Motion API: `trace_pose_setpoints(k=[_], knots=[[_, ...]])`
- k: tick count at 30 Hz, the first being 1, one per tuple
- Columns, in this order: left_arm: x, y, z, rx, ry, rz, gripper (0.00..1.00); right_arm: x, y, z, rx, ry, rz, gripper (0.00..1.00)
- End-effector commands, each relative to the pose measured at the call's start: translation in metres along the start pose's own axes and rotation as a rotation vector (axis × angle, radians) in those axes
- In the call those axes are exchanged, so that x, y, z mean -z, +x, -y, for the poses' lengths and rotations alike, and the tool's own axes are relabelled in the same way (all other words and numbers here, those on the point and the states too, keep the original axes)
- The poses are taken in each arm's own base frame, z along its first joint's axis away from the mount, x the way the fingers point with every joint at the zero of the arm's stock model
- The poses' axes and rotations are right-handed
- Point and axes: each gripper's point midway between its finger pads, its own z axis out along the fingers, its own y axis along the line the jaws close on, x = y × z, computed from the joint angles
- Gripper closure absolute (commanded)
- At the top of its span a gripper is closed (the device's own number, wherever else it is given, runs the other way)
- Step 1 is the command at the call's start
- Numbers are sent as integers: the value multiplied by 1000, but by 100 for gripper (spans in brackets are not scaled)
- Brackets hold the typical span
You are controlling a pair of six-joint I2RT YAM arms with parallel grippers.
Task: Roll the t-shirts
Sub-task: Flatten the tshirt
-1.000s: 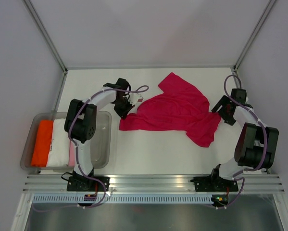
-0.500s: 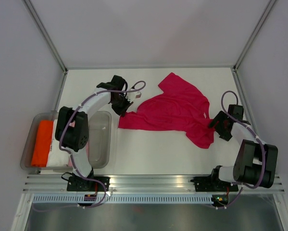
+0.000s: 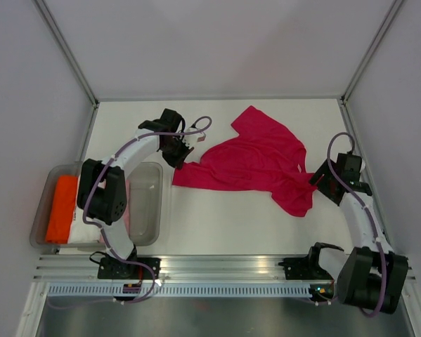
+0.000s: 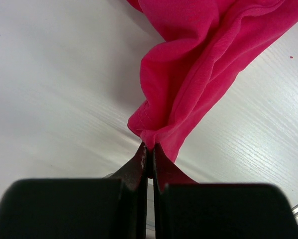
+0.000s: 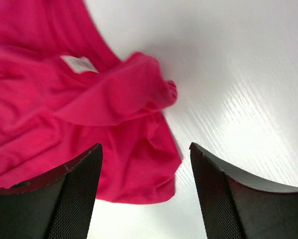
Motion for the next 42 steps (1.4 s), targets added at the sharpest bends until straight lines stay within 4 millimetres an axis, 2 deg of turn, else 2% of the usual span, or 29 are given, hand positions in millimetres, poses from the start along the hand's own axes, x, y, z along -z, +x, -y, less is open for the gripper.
trace_pose_setpoints(k=[1, 3, 5, 9, 13, 17, 19, 20, 21, 23, 25, 27, 28, 31, 32, 33, 34, 35, 36, 37, 38, 39, 40, 42], knots=[[16, -16, 6, 4, -6, 69, 98, 46, -42, -7, 4, 15, 183, 23], [17, -18, 6, 6, -5, 72, 98, 54, -46, -5, 21, 41, 182, 23], [17, -20, 8, 8, 3, 81, 98, 47, -34, -2, 26, 45, 132, 23], [16, -22, 11, 23, 17, 87, 98, 18, -1, 5, 25, 62, 38, 24], [17, -23, 13, 25, 25, 93, 98, -7, 28, -9, 85, 56, -48, 24], [20, -27, 12, 25, 18, 104, 98, -38, 58, -1, 103, 87, -141, 27], [24, -29, 12, 24, 12, 112, 98, -44, 67, -1, 101, 76, -166, 46], [25, -29, 12, 21, 9, 116, 98, -45, 65, -2, 100, 67, -154, 57], [27, -29, 12, 21, 4, 118, 98, -46, 64, -2, 101, 68, -147, 78], [35, -32, 12, 20, -10, 136, 98, -43, 54, 0, 106, 95, -114, 100], [43, -35, 11, 18, -27, 157, 98, -37, 42, -3, 116, 98, -82, 100], [61, -42, 11, 10, -53, 197, 98, -20, 17, -15, 123, 74, -18, 100], [68, -45, 9, 7, -73, 212, 98, -7, -6, -30, 122, 44, 38, 100], [103, -57, 6, -9, -142, 283, 98, 39, -48, -44, 123, 16, 163, 100], [113, -59, 6, -12, -160, 300, 98, 72, -73, -57, 114, -22, 238, 100], [134, -66, 6, -27, -195, 344, 98, 90, -86, -62, 114, -38, 278, 100], [147, -68, 7, -34, -212, 365, 98, 124, -113, -77, 100, -88, 358, 100], [158, -69, 9, -37, -223, 375, 98, 145, -118, -78, 99, -103, 380, 100], [185, -77, 8, -50, -267, 427, 98, 164, -126, -84, 97, -130, 409, 100], [198, -78, 9, -53, -287, 448, 98, 201, -146, -94, 87, -179, 485, 100], [210, -79, 10, -57, -304, 462, 98, 220, -148, -94, 83, -190, 502, 100], [233, -85, 10, -68, -344, 508, 98, 239, -154, -96, 76, -211, 535, 100], [252, -86, 13, -80, -373, 546, 98, 274, -167, -99, 58, -251, 608, 100], [285, -91, 17, -104, -421, 608, 98, 309, -172, -96, 36, -279, 667, 100]])
